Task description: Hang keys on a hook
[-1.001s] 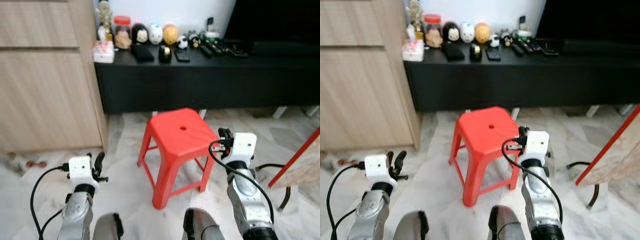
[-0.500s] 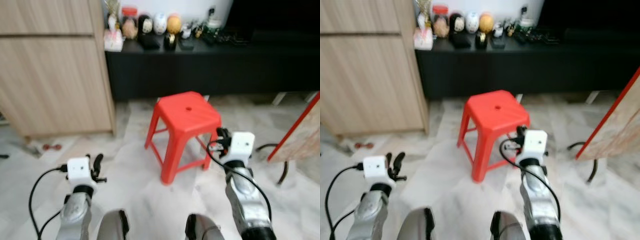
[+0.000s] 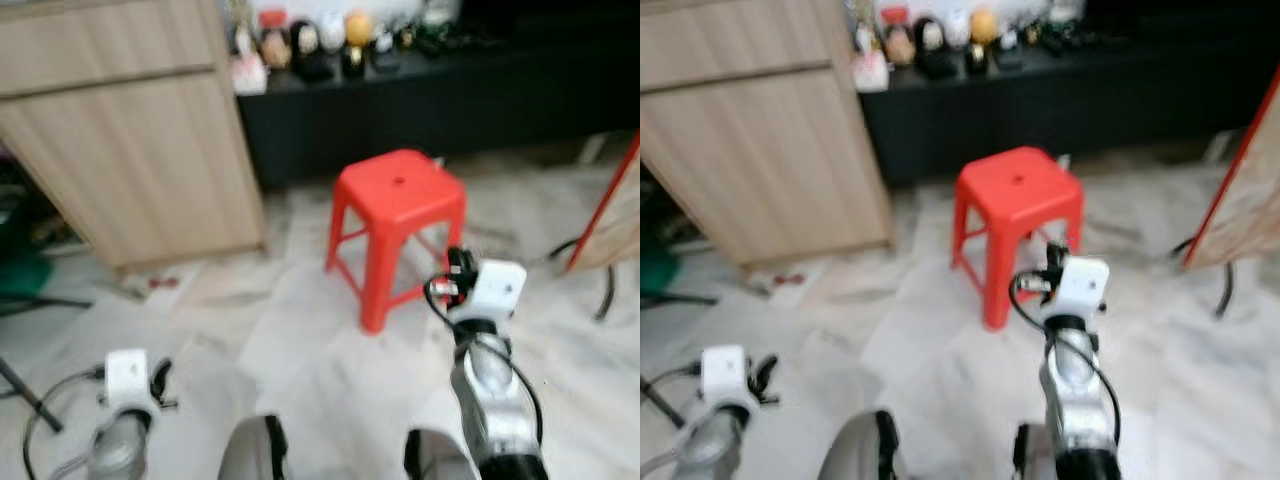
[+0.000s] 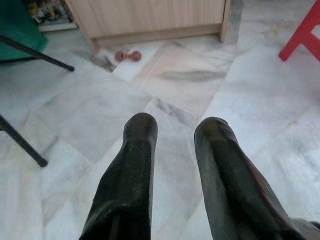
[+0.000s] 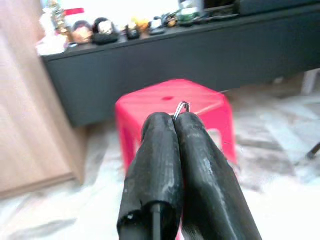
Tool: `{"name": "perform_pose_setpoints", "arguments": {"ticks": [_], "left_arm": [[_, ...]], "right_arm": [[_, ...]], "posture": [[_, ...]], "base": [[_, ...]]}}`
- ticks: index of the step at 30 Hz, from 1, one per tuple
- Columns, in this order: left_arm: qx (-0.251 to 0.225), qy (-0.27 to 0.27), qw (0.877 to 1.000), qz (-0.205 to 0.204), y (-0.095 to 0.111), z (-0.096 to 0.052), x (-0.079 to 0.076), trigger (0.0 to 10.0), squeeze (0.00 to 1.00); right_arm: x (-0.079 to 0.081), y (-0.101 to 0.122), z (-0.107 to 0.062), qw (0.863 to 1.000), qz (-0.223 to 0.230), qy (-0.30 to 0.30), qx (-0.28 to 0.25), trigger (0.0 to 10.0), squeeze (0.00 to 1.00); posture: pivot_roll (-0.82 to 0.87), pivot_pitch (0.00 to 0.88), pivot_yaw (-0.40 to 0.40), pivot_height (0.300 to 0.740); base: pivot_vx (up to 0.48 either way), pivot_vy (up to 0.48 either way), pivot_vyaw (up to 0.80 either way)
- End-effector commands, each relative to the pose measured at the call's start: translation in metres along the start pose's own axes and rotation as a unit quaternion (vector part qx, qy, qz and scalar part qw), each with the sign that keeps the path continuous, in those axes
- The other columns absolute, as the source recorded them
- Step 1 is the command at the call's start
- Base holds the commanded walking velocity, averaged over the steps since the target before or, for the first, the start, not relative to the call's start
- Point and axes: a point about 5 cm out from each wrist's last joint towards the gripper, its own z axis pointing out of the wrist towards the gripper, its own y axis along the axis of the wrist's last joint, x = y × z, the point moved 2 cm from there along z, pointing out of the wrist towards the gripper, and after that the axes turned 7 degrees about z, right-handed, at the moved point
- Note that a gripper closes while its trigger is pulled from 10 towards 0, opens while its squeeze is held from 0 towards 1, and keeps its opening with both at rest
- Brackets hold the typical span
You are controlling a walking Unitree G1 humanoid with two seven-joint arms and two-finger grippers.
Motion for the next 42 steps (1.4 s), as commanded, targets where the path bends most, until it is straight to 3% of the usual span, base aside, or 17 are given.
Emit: {"name": "perform_pose_setpoints", "arguments": {"ticks": [1, 9, 20, 26, 34, 42], "left_arm": [[-0.011, 0.006, 1.0, 0.009, 0.007, 0.003, 0.007, 10.0, 0.0], [-0.017, 0.016, 1.0, -0.003, 0.004, 0.002, 0.007, 10.0, 0.0], [-0.011, 0.018, 1.0, -0.008, -0.001, 0.001, 0.006, 10.0, 0.0], [0.011, 0.018, 1.0, -0.014, -0.011, -0.001, 0.004, 10.0, 0.0], [0.047, 0.021, 0.999, -0.016, -0.027, -0.006, 0.003, 10.0, 0.0], [0.099, 0.022, 0.994, -0.027, -0.051, -0.016, -0.004, 10.0, 0.0]], "right_arm": [[0.007, 0.009, 0.005, 1.0, 0.004, 0.009, -0.019, 10.0, 0.0], [0.012, 0.01, 0.012, 1.0, 0.009, 0.019, -0.018, 10.0, 0.0], [0.011, 0.013, 0.013, 0.999, 0.007, 0.023, -0.028, 10.0, 0.0], [0.002, 0.014, 0.014, 1.0, 0.0, 0.01, -0.029, 10.0, 0.0], [-0.008, 0.013, 0.014, 1.0, -0.012, -0.005, -0.025, 10.0, 0.0], [-0.04, 0.0, 0.015, 0.997, -0.045, -0.065, 0.02, 10.0, 0.0]], "posture": [[-0.03, 0.0, 0.037, 0.652], [0.0, 0.0, 0.002, 0.692], [-0.01, 0.0, -0.004, 0.702], [-0.02, 0.0, -0.008, 0.74], [-0.02, 0.0, -0.018, 0.74], [-0.04, 0.0, -0.035, 0.74]], "base": [[0.0, 0.0, 0.0], [0.0, 0.0, 0.0], [0.0, 0.0, 0.0], [0.0, 0.0, 0.0], [0.0, 0.0, 0.0], [0.0, 0.0, 0.0]]}}
